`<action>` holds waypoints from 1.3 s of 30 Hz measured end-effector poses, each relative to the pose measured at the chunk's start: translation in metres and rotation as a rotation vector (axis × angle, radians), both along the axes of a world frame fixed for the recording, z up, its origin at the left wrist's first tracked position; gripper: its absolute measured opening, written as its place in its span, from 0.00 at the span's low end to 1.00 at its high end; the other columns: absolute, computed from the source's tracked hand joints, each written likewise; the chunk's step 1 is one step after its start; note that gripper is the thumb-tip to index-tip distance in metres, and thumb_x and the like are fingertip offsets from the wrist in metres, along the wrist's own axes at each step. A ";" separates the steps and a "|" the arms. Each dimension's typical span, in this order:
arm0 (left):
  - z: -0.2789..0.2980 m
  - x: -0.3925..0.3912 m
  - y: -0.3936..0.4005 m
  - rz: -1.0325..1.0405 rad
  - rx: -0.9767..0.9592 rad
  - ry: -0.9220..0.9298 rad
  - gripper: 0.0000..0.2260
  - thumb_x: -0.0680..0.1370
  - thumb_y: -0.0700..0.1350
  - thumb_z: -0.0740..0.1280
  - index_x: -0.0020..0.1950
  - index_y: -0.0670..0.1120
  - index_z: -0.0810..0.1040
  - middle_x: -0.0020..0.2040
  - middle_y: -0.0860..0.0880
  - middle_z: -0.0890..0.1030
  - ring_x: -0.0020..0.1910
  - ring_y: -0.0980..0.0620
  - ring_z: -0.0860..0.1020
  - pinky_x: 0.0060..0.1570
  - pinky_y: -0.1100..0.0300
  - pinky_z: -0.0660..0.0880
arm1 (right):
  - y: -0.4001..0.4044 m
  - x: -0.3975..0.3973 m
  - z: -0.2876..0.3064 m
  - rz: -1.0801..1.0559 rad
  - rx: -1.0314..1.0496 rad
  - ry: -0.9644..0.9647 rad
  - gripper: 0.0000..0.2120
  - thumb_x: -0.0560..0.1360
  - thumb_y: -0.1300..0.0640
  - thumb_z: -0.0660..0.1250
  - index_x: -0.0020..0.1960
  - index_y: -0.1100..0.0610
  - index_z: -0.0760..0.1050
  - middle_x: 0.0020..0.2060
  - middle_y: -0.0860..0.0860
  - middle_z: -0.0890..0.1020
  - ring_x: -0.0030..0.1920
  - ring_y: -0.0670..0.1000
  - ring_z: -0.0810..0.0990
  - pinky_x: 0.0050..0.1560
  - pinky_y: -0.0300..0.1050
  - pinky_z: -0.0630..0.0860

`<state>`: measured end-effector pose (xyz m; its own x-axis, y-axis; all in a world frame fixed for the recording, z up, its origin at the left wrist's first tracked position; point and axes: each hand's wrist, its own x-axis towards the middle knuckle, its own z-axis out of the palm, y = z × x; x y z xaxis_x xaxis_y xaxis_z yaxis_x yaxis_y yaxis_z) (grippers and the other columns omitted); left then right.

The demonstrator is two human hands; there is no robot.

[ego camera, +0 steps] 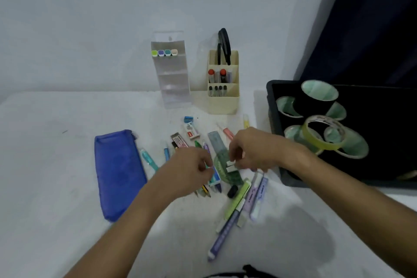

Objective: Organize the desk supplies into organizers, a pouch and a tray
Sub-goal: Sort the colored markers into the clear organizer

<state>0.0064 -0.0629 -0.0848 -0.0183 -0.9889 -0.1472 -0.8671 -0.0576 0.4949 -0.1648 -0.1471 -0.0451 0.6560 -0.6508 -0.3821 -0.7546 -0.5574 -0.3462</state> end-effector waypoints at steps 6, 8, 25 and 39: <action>-0.020 -0.046 0.014 -0.166 0.061 -0.047 0.05 0.74 0.50 0.69 0.45 0.50 0.80 0.38 0.55 0.76 0.38 0.55 0.77 0.39 0.61 0.75 | 0.044 -0.034 -0.036 -0.097 0.040 0.064 0.07 0.74 0.62 0.66 0.51 0.58 0.80 0.47 0.55 0.81 0.37 0.55 0.82 0.31 0.45 0.81; -0.024 -0.049 0.019 -0.167 0.057 -0.040 0.06 0.74 0.51 0.69 0.46 0.50 0.79 0.39 0.55 0.78 0.39 0.55 0.78 0.41 0.59 0.78 | 0.051 -0.043 -0.047 -0.106 -0.022 0.024 0.07 0.74 0.62 0.66 0.48 0.58 0.81 0.45 0.53 0.82 0.44 0.51 0.81 0.44 0.46 0.80; -0.019 -0.037 0.049 -0.062 0.117 -0.195 0.09 0.71 0.50 0.68 0.50 0.51 0.78 0.33 0.53 0.73 0.33 0.55 0.74 0.29 0.63 0.68 | 0.090 -0.042 -0.069 0.007 -0.082 -0.281 0.11 0.73 0.53 0.69 0.55 0.51 0.80 0.46 0.46 0.72 0.43 0.46 0.74 0.45 0.46 0.77; -0.009 0.005 0.046 0.242 0.157 0.263 0.22 0.70 0.47 0.71 0.62 0.56 0.71 0.44 0.52 0.80 0.39 0.54 0.79 0.41 0.57 0.79 | 0.088 -0.011 -0.077 0.372 -0.123 -0.296 0.11 0.74 0.54 0.69 0.55 0.54 0.80 0.49 0.50 0.76 0.51 0.51 0.74 0.49 0.51 0.76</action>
<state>0.0115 -0.0166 -0.0942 0.1555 -0.9350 -0.3188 -0.6638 -0.3380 0.6672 -0.1763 -0.0590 -0.1216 0.9213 -0.3807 -0.0789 -0.3758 -0.8205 -0.4308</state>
